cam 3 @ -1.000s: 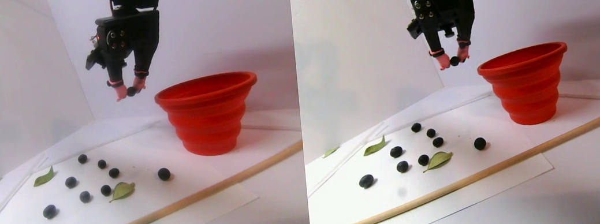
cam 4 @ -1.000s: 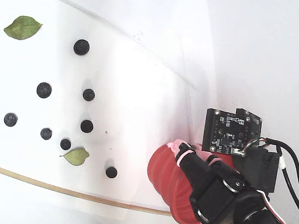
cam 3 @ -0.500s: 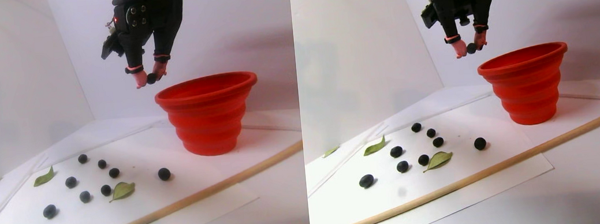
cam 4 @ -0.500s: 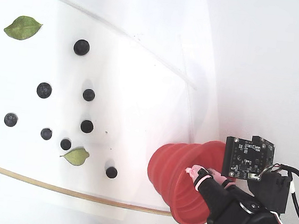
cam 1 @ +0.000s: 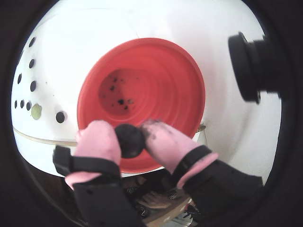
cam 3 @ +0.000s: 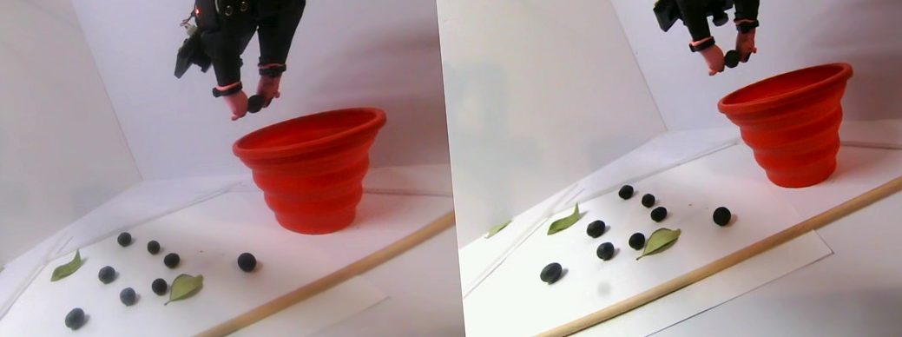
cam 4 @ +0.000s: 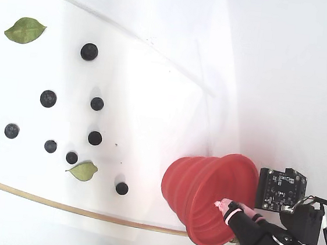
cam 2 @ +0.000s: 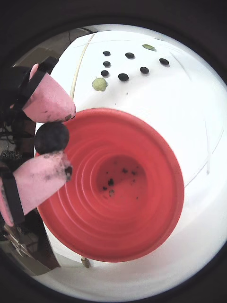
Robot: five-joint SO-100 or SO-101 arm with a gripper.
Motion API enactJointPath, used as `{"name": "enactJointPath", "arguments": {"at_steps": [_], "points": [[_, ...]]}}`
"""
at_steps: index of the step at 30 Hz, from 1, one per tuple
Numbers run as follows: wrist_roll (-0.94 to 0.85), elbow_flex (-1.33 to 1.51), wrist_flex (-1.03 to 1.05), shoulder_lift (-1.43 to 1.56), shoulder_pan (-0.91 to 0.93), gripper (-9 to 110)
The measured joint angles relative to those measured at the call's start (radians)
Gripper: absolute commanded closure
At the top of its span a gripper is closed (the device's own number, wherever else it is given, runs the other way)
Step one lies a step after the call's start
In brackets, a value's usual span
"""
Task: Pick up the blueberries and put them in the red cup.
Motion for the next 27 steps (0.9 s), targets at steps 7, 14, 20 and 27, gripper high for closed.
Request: {"name": "enactJointPath", "arguments": {"at_steps": [7, 14, 20, 27], "points": [[-0.008, 0.011, 0.0, 0.0, 0.04, 90], [-0.044, 0.046, -0.009, 0.0, 0.084, 85], [-0.049, 0.051, -0.02, 0.0, 0.087, 85], [-0.049, 0.051, -0.02, 0.0, 0.074, 85]]}}
